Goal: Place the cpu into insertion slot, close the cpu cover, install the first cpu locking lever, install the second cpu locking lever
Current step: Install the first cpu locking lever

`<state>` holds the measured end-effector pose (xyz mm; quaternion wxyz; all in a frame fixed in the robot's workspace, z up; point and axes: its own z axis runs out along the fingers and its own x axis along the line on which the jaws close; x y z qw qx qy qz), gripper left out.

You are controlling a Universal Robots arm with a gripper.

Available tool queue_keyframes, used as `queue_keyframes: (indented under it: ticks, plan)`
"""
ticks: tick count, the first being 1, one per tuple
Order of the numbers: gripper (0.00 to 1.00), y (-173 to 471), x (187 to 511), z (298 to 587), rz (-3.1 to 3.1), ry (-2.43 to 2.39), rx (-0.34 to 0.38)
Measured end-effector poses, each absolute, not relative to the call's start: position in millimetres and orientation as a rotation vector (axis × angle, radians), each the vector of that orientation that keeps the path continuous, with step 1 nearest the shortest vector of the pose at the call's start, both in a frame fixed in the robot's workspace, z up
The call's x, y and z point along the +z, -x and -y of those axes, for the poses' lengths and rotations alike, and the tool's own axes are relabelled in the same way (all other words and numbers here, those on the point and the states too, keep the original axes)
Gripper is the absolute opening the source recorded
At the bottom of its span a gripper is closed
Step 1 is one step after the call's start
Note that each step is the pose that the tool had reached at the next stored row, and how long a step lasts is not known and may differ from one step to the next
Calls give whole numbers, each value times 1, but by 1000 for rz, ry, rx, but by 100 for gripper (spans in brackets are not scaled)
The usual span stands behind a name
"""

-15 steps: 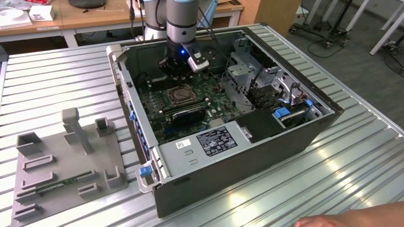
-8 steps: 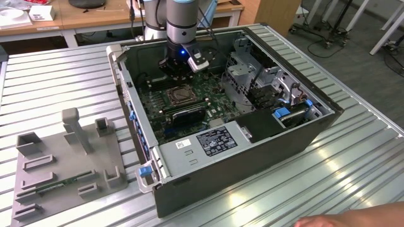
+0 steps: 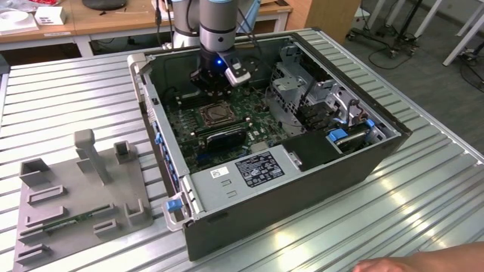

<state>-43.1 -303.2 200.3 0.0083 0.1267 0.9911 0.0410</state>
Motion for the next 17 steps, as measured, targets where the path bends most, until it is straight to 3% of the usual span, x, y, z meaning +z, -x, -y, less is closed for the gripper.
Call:
queue_keyframes:
  ticks: [17]
  plan:
    - [11, 43, 204, 304, -3091, -395, 121]
